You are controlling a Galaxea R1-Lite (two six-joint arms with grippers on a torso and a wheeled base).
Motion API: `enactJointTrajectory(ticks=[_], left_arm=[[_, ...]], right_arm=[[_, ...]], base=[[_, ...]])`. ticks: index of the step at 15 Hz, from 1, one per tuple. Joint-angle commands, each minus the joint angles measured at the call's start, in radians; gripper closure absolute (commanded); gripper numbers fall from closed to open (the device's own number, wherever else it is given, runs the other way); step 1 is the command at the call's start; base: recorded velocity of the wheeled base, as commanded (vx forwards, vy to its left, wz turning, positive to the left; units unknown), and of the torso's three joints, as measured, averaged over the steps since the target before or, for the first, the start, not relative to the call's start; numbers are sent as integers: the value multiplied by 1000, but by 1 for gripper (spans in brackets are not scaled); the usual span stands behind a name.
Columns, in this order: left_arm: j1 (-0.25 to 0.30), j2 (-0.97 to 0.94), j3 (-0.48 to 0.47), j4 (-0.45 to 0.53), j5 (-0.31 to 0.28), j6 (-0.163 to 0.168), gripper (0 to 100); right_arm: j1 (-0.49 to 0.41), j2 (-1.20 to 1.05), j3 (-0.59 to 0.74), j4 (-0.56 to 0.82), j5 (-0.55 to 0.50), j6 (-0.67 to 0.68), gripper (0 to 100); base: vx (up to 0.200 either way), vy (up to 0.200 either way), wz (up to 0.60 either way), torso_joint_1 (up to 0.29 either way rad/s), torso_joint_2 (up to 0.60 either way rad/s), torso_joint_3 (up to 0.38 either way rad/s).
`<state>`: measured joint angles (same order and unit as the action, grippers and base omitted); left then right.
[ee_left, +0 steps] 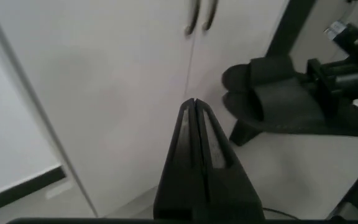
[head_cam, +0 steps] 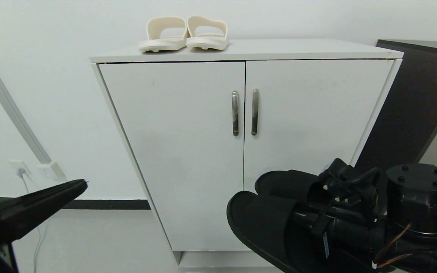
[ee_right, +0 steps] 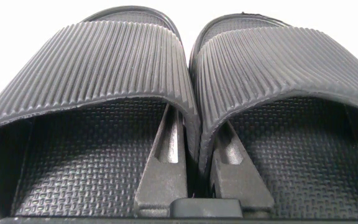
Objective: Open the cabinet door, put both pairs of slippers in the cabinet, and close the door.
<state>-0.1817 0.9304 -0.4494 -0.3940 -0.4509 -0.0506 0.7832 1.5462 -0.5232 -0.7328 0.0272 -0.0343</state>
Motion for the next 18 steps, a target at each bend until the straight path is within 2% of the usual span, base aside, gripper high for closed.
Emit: enactJointTrajectory(ticks=[1, 2, 3, 4, 6, 8, 10, 11, 12, 13, 16, 18], left_arm=[[-107, 180, -112, -37, 12, -3, 100], [-147, 220, -160, -37, 12, -8, 100], [-147, 220, -160, -37, 12, -8, 100], [-229, 294, -252, -39, 11, -55, 100], [-306, 375, -324, -62, 3, -81, 100], [-363, 482, -393, -114, 0, -87, 100], [-409, 556, -460, -123, -31, -89, 100], [-427, 579, -493, -121, -52, -107, 100], [-443, 600, -528, -120, -86, -140, 100], [-447, 623, -558, -120, -117, -155, 100], [-449, 702, -644, -117, -215, -169, 100], [-478, 722, -689, -117, -221, -230, 100]], right_arm=[[2, 3, 0, 0, 0, -1, 100], [2, 3, 0, 0, 0, -1, 100], [2, 3, 0, 0, 0, -1, 100], [4, 6, 0, -2, 0, 1, 100], [4, 12, 2, -2, 2, 2, 100], [4, 9, 3, -2, 17, 1, 100], [4, 11, 3, -2, 17, 1, 100], [4, 11, 3, -2, 17, 1, 100], [4, 12, 2, -2, 17, 1, 100], [5, 12, 2, -2, 17, 1, 100], [18, 14, 2, 0, 31, 1, 100], [18, 28, 5, -8, 49, 2, 100]], base=[[0, 0, 0, 0, 0, 0], [0, 0, 0, 0, 0, 0], [0, 0, 0, 0, 0, 0], [0, 0, 0, 0, 0, 0], [0, 0, 0, 0, 0, 0], [0, 0, 0, 0, 0, 0], [0, 0, 0, 0, 0, 0], [0, 0, 0, 0, 0, 0], [0, 0, 0, 0, 0, 0], [0, 0, 0, 0, 0, 0], [0, 0, 0, 0, 0, 0], [0, 0, 0, 0, 0, 0]])
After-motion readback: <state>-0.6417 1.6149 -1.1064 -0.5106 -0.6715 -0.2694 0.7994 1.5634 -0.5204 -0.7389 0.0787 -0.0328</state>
